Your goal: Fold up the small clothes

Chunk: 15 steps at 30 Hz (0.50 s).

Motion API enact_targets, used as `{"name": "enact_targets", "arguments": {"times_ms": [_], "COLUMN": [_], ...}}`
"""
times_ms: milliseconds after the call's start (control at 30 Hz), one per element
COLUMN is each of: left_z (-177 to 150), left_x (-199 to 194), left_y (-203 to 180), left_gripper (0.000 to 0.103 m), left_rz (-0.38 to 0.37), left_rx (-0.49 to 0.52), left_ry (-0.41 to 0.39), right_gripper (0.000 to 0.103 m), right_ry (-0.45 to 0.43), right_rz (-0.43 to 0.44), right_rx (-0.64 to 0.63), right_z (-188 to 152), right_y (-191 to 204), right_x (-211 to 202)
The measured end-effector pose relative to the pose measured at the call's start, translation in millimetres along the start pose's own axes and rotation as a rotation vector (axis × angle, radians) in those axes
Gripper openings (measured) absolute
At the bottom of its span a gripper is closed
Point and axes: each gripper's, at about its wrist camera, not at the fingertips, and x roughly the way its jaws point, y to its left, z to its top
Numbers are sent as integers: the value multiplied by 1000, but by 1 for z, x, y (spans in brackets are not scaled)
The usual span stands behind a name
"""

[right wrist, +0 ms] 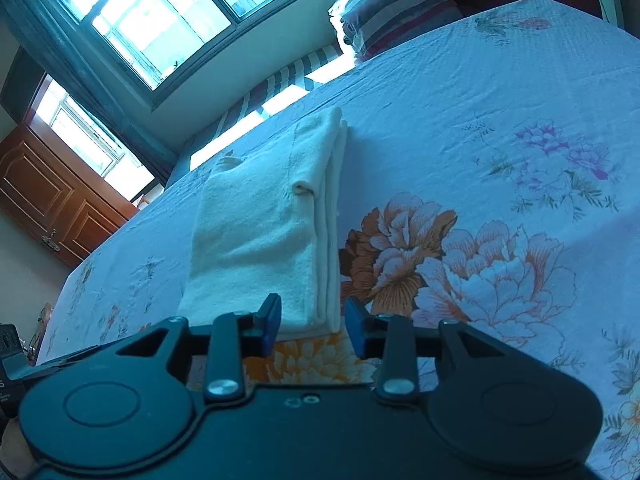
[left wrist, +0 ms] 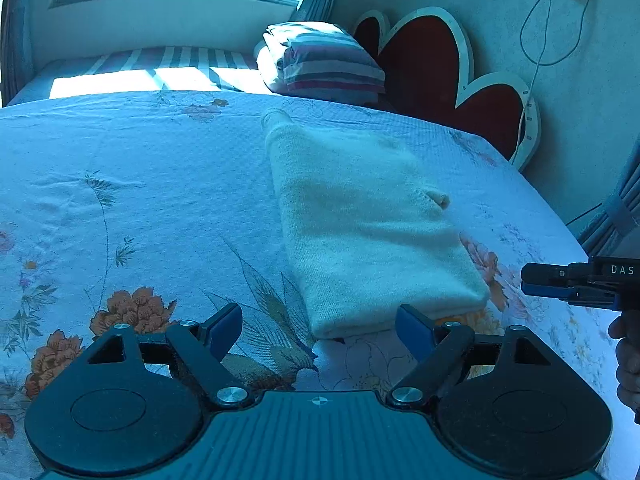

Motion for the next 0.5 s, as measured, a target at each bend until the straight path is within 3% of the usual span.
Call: {"name": "enact_targets", "arguments": {"times_ms": [67, 167, 333, 433, 500], "left_z": [2, 7, 18, 25, 32], "left_x": [-6, -7, 12, 28, 41], "left_y": [9, 27, 51, 56, 62], "left_gripper": [83, 83, 83, 83, 71], "left_rz": [-21, -79, -189, -188, -196], "left_rx": [-35, -112, -218, -220, -238], "left_ry": [-17, -17, 5, 15, 27], "right_gripper": [41, 67, 69, 69, 68], "right_ry": [-17, -41, -59, -54, -47], "right_rz": [12, 31, 101, 123, 132], "right_rx": [12, 23, 57, 104, 122], "right_z": [3, 6, 19, 30, 36], "right_y": [-1, 0, -7, -19, -27], "right_x": [-6, -11, -2, 11, 21]}}
